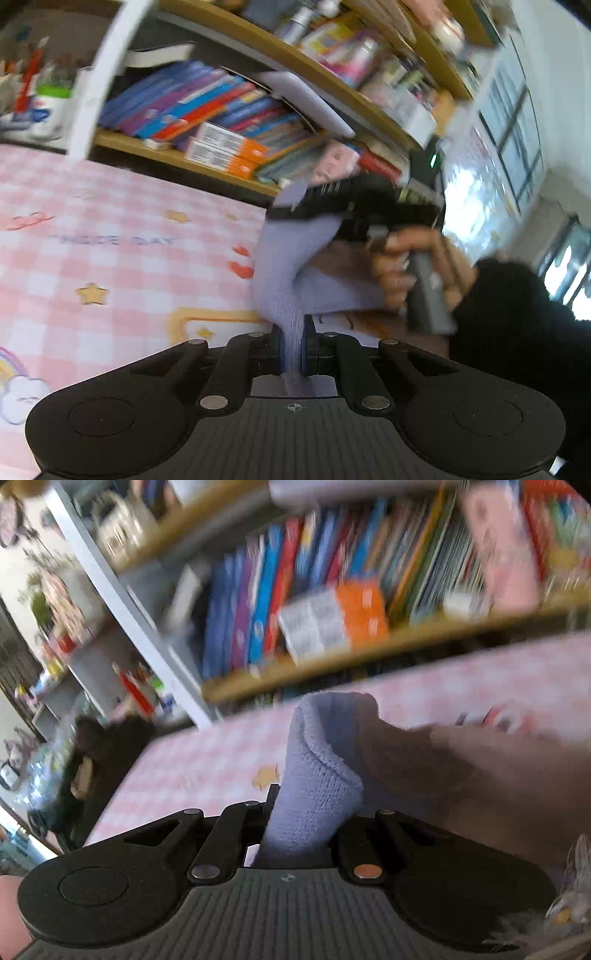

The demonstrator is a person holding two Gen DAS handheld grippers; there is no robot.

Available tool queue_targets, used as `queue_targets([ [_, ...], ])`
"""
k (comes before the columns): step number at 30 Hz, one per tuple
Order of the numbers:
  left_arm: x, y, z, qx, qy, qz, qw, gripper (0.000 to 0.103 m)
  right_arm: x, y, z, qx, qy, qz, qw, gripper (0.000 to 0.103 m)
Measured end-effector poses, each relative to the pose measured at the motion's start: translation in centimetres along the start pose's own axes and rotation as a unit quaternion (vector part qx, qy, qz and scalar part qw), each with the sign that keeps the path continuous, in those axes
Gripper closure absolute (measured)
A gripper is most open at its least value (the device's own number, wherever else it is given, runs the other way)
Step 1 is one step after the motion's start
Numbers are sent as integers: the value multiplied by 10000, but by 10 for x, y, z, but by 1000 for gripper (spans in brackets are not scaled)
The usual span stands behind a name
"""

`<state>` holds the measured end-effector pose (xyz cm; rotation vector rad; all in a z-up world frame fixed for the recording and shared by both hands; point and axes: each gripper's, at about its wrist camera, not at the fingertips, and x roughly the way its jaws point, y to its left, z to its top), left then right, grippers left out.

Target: Fold clothes

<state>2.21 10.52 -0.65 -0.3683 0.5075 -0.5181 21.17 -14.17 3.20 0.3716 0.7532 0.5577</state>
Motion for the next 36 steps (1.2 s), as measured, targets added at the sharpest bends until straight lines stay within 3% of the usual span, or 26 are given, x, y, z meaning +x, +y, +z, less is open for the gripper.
queue_targets([
  [3,-8,18,1,-65,-117,250,9996,95,21,15,9,-51,20,64,10000,95],
  [6,-18,24,-3,-209,-154,419,9988,92,25,27,3,-301,0,26,9995,85],
  [8,-28,20,-5,-151,-216,647,9976,90,26,33,-2,-465,-32,-30,9989,56],
  [9,-33,17,-6,-122,-246,761,9967,87,26,36,-4,-546,-49,-57,9985,55],
  [10,-38,16,-6,-86,-283,882,9957,82,19,37,-5,-612,-55,-22,9981,55],
  [13,-54,15,-2,75,-456,1231,9913,77,-15,34,-15,-908,-163,57,9957,47],
  [17,-70,-7,10,457,-646,1379,9873,76,-74,17,-38,-1409,-365,-511,9880,44],
  [21,-55,-54,19,1111,-576,698,9897,56,-124,-16,-70,-1525,-405,-1102,9813,44],
  [25,-10,-106,19,1857,-164,80,9824,55,-159,-46,-100,-1500,-298,-1634,9746,45],
  [29,44,-150,15,2612,89,-45,9652,55,-194,-75,-131,-1472,-191,-2161,9650,52],
  [33,103,-166,18,3247,675,6,9434,55,-207,-83,-146,-1478,-93,-2052,9675,64],
  [35,127,-173,13,3542,873,150,9309,55,-213,-81,-152,-1539,-51,-1867,9703,88],
  [36,137,-176,10,3671,954,222,9250,55,-216,-80,-155,-1518,28,-1629,9749,89],
])
